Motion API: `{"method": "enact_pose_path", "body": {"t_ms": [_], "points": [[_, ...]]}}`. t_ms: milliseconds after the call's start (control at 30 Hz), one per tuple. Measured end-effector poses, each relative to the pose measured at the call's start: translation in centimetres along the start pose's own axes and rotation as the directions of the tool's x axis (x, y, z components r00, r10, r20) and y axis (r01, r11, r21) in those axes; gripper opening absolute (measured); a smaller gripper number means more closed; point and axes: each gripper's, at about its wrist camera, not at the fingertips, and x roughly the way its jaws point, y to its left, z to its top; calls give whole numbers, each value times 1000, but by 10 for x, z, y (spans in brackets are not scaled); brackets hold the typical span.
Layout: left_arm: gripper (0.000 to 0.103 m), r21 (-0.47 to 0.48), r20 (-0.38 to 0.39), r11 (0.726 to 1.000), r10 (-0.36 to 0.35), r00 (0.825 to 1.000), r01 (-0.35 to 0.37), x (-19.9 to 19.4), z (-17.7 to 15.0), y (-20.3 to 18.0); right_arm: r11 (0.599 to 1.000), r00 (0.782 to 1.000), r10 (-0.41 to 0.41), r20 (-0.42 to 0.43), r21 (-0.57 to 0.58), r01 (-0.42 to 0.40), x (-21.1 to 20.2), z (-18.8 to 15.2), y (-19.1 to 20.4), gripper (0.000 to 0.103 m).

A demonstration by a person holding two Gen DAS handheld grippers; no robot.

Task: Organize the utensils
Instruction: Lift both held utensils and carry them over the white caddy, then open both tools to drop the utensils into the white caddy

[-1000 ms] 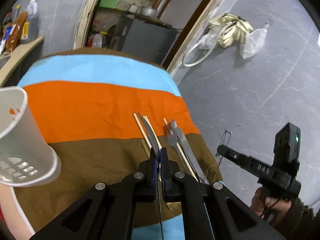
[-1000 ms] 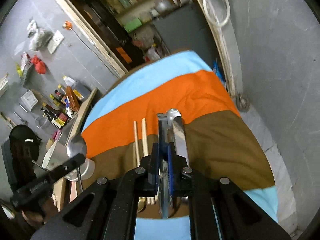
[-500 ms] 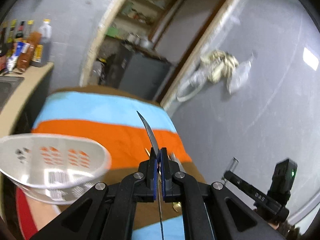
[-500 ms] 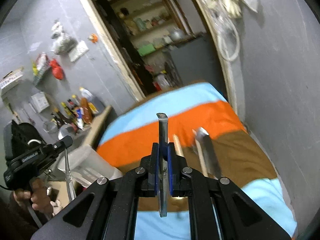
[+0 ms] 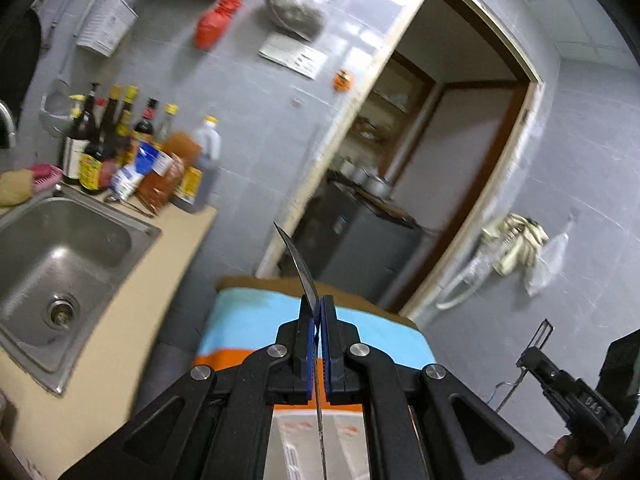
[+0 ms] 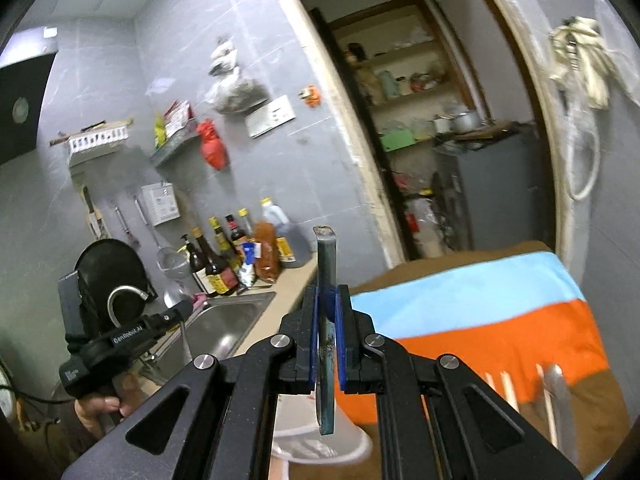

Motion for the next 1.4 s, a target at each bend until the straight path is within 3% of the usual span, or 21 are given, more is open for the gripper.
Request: {"method": "enact_pose_path", "body": {"t_ms": [300,633,667,733,767,800,833,900,1100,1400], "points": [[3,51,51,996,76,996,-79,19,-16,18,993,996,3,-91,-120,-13,55,-30,31,7],[3,116,-32,987,118,992,-114,31,-42,20,992,975,-22,-222,-127,-7,81,-67,24,8],[6,122,-43,985,132,990,-126,32,-43,21,992,972,-25,-233,-126,-5,83,-69,24,10],[18,122,-70,980,166,984,-157,32,-45,22,993,969,-20,-247,-117,-9,84,-72,22,30],[42,107,-87,981,172,981,-163,31,-45,25,994,968,-15,-251,-106,-12,83,-73,21,48],[68,78,-85,984,168,982,-161,28,-45,28,995,969,-1,-246,-92,-23,81,-74,20,49],[73,44,-60,987,160,985,-157,23,-46,31,996,970,6,-241,-86,-28,79,-74,19,49],[73,3,-11,988,156,988,-156,12,-46,35,996,973,-6,-232,-89,-15,74,-74,18,49],[76,42,-25,982,186,982,-185,4,-42,25,995,989,-50,-140,-88,38,43,-59,12,51],[92,178,38,968,176,984,-180,-13,-35,-29,976,984,-176,18,-126,177,-14,-17,-2,79]]}}
